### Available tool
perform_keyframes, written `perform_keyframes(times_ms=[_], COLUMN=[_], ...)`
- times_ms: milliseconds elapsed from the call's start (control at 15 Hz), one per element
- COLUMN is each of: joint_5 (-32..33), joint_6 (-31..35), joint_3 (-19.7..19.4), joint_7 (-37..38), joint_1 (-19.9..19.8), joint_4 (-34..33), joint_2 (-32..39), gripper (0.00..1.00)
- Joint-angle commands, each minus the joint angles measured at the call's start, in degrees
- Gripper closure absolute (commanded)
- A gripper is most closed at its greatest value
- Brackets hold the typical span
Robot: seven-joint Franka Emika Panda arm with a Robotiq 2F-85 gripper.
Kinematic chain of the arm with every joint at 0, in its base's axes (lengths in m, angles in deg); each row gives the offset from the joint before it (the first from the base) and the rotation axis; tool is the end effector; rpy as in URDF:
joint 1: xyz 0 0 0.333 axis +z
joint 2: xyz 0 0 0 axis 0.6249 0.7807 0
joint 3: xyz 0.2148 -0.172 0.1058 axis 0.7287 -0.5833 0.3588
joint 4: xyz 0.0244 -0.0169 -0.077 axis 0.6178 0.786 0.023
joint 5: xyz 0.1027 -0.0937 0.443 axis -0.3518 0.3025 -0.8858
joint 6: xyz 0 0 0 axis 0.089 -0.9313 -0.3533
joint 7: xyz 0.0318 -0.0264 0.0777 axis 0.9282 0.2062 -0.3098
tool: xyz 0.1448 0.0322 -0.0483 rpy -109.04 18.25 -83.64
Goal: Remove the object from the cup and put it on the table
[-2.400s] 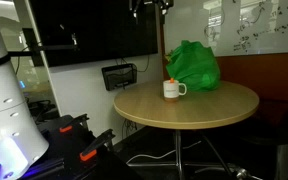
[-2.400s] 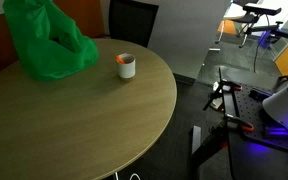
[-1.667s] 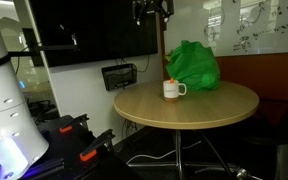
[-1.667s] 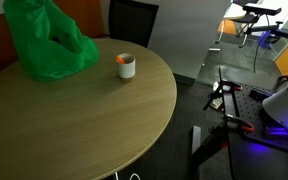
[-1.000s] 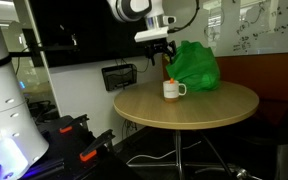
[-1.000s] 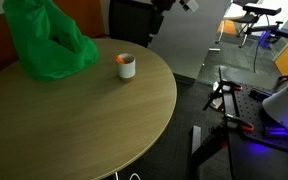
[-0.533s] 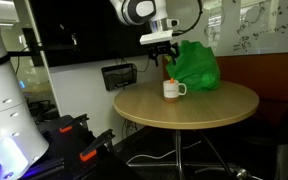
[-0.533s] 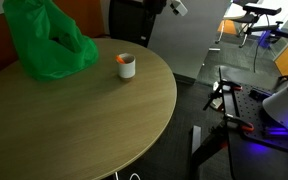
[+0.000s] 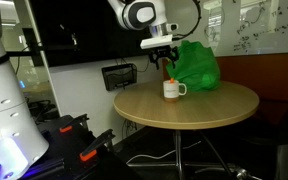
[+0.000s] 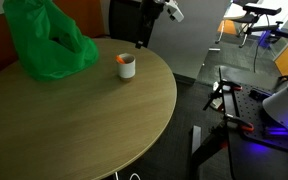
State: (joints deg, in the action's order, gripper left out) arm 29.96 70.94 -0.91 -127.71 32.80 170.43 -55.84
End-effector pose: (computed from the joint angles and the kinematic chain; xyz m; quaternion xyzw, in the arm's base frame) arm 0.6201 -0.0670 0.1692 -0.9703 -0.1707 -0.1712 0.0050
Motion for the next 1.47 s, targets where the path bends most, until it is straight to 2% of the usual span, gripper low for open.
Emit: perform_keyframes(times_ms=[0,200,600,867,1000,1400], joint_5=[2.5,5.4,9.8,11.5,11.8,11.9], joint_6=[0.8,0.4,0.3,0.5,0.8,0.2], joint_3=[2.1,2.4,3.3,3.9,4.5,5.6], joint_7=[1.8,3.8,9.2,11.0,11.2,10.9], joint_1=[-2.2,-2.6,-3.4,-3.3,-3.6,-4.3], joint_4=[-2.3,-5.0,-11.0,-13.7,-14.4,-16.2], joint_2=[3.2,6.7,13.4,16.0,16.7,19.2], gripper=[0.32,0.45,0.44,0.66,0.61,0.63])
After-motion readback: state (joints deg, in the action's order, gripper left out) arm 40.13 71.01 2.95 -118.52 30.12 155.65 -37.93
